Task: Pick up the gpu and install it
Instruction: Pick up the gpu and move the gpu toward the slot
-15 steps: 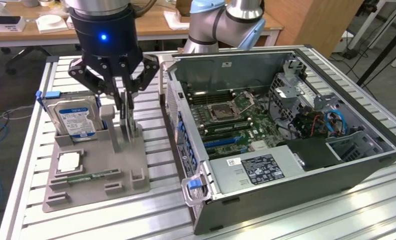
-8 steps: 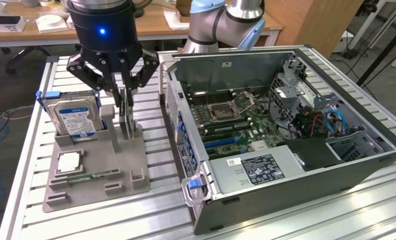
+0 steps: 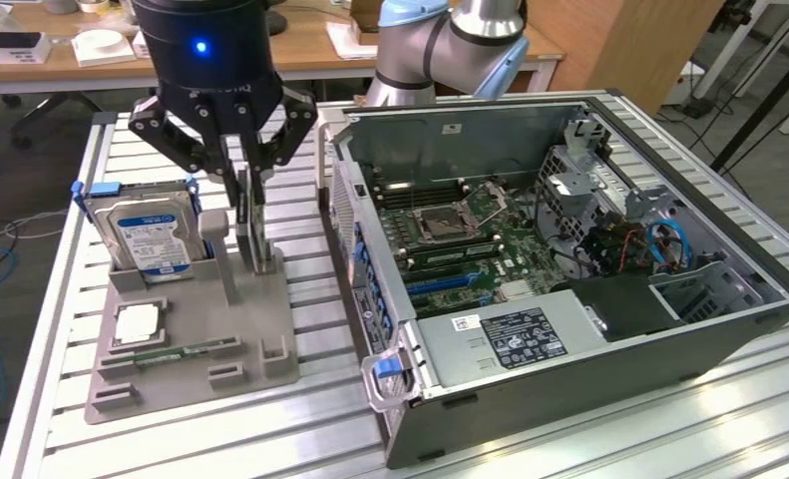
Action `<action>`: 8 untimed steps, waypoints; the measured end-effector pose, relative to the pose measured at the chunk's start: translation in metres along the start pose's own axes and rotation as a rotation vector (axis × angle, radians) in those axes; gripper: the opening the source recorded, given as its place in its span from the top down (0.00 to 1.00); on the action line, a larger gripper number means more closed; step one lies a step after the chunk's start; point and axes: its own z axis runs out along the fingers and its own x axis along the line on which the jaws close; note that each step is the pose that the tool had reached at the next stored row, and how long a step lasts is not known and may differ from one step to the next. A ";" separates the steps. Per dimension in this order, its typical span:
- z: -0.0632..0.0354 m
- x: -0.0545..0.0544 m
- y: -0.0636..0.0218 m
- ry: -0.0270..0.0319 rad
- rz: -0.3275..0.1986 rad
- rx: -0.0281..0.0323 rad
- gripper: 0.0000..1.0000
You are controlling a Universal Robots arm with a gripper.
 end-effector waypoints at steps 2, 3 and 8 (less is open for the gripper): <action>-0.0020 0.000 0.0001 0.0001 -0.003 -0.0002 0.74; -0.0030 0.000 0.0001 0.0003 -0.006 -0.0002 0.74; -0.0074 0.000 0.0003 0.0010 -0.021 -0.0008 0.74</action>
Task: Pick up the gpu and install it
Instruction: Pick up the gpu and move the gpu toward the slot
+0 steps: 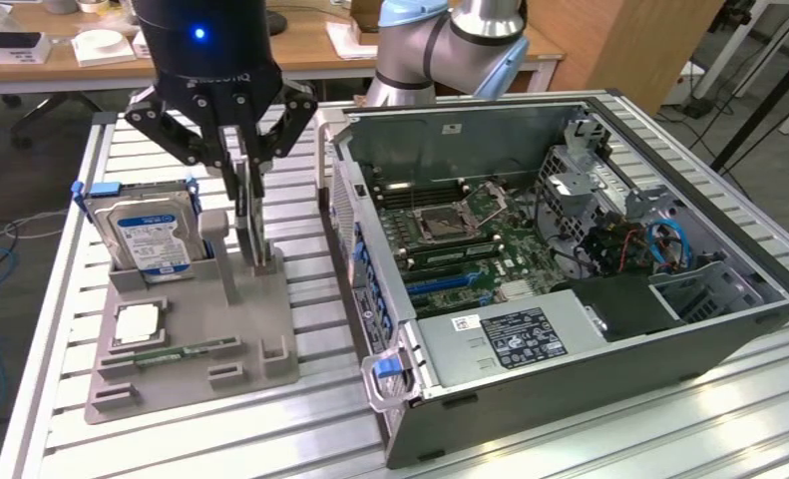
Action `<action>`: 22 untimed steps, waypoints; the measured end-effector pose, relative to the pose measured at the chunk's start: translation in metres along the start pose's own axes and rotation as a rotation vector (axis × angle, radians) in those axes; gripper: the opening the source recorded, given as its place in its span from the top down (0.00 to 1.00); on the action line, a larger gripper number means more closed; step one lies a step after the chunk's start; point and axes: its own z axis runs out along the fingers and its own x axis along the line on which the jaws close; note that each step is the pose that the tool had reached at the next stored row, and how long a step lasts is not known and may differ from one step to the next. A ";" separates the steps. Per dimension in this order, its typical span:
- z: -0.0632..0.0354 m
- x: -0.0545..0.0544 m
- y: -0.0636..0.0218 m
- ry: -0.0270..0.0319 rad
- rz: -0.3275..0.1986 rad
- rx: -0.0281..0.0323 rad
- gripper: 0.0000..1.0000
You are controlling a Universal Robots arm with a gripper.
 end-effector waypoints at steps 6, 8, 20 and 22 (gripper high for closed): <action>-0.0058 0.000 0.0002 0.0006 -0.016 -0.0007 0.74; -0.0081 0.000 0.0003 0.0008 -0.019 -0.0008 0.74; -0.0256 -0.001 0.0011 0.0007 -0.020 -0.0009 0.74; -0.0257 -0.001 0.0011 0.0008 -0.020 -0.0009 0.74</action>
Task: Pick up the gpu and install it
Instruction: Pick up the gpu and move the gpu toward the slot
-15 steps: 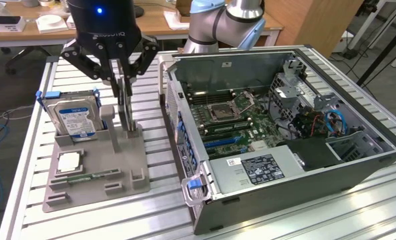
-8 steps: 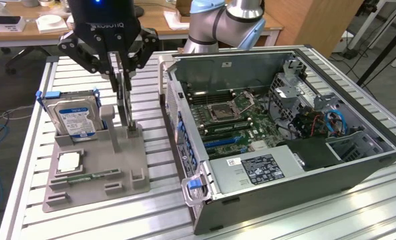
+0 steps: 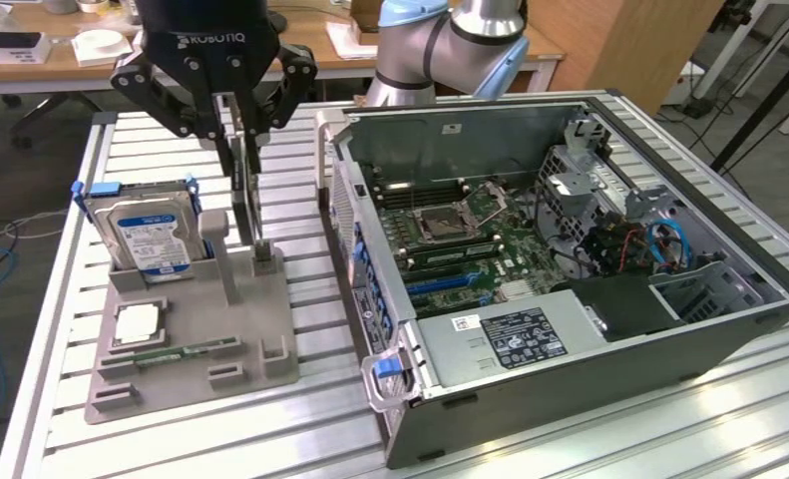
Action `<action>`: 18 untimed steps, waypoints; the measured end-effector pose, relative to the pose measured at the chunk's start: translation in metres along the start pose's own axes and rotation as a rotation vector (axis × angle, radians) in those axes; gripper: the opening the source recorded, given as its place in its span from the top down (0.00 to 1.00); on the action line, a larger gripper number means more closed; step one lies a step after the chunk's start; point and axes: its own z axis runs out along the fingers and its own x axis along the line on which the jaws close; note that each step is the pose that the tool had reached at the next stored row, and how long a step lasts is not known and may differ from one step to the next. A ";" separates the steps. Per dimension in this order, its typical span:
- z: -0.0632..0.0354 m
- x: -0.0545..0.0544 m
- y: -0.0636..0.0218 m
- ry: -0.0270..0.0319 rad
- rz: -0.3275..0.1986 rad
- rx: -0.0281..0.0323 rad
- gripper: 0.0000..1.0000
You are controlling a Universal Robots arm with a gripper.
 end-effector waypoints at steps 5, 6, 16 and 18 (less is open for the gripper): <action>0.0000 0.000 0.0000 0.0000 0.000 0.0000 0.74; 0.0000 0.000 0.0000 0.0001 0.000 0.0000 0.74; 0.0004 -0.009 0.0003 -0.0001 0.000 0.0000 0.74; 0.0005 -0.011 0.0003 0.0000 0.000 0.0000 0.74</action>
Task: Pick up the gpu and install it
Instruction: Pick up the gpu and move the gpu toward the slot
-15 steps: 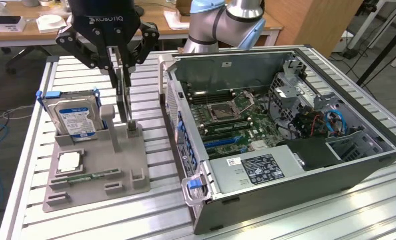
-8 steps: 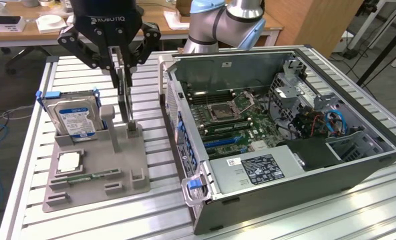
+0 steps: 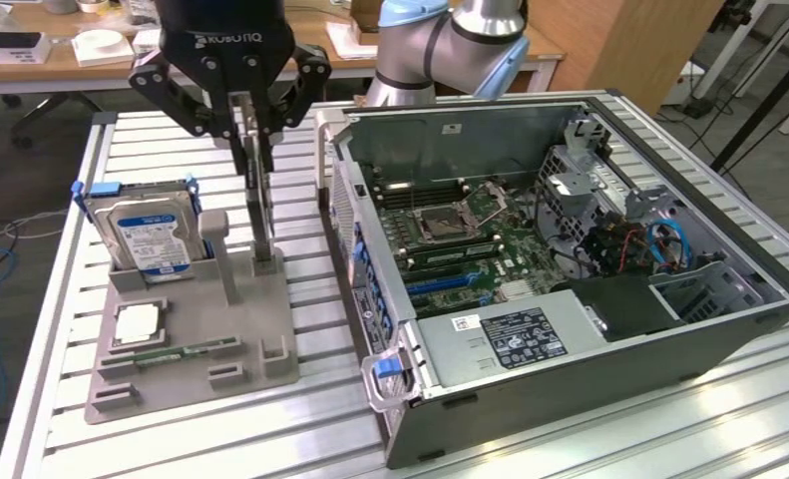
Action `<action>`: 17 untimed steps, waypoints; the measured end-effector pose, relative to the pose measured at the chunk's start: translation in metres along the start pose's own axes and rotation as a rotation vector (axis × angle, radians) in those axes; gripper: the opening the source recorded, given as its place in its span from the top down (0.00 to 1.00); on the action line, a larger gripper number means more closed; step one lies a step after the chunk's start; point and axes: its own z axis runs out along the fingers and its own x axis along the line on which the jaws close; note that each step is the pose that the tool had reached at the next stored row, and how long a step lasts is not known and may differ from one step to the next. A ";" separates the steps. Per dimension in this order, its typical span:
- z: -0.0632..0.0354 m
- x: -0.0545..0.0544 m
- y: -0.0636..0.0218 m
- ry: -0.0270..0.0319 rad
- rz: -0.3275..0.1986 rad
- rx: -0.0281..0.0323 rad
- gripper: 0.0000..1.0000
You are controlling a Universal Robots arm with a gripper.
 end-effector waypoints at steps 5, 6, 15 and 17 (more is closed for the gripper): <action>0.0002 -0.004 0.0001 0.0000 0.000 0.0000 0.74; 0.0002 -0.005 0.0002 0.0000 0.000 0.0000 0.74; 0.0005 -0.013 0.0004 0.0000 0.000 0.0000 0.74; 0.0006 -0.014 0.0005 -0.0001 0.000 -0.0001 0.74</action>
